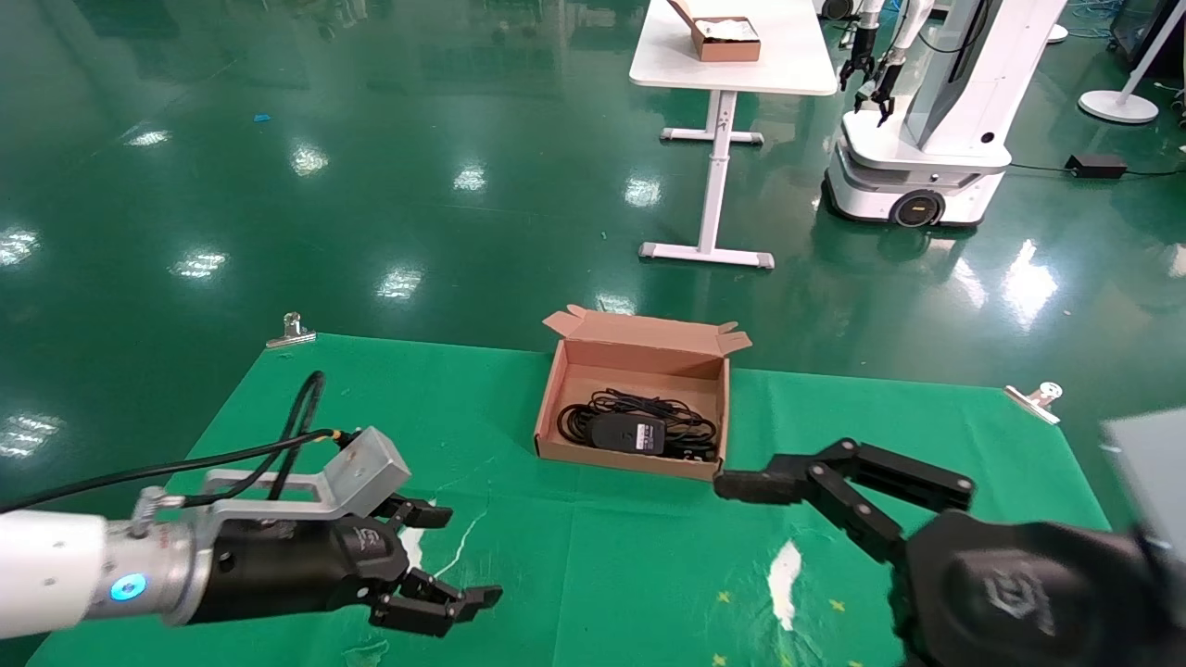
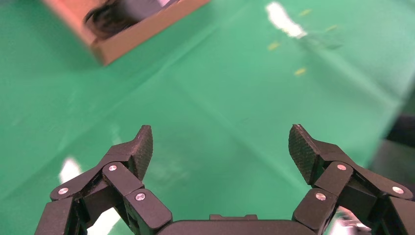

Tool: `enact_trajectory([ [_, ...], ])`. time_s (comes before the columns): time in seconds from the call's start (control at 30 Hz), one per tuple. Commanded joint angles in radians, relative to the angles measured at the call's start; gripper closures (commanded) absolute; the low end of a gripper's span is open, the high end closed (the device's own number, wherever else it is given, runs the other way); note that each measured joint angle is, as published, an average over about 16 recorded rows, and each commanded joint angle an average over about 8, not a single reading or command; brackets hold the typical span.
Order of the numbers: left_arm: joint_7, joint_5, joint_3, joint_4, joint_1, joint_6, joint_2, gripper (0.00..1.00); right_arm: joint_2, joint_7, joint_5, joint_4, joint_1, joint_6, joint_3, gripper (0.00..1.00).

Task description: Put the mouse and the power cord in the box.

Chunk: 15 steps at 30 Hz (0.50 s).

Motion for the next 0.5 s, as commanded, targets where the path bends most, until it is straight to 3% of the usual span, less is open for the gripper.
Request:
enact_trajectory([
  [0.03, 0.044, -0.064, -0.034, -0.008, 0.02, 0.029, -0.015, 0.0, 0.015, 0.007, 0.02, 0.017, -0.013, -0.016, 0.016, 0.0],
  [0.5, 0.356, -0.514, -0.274, -0.061, 0.163, 0.235, -0.118, 0.0, 0.015, 0.006, 0.021, 0.017, -0.012, -0.016, 0.015, 0.0],
])
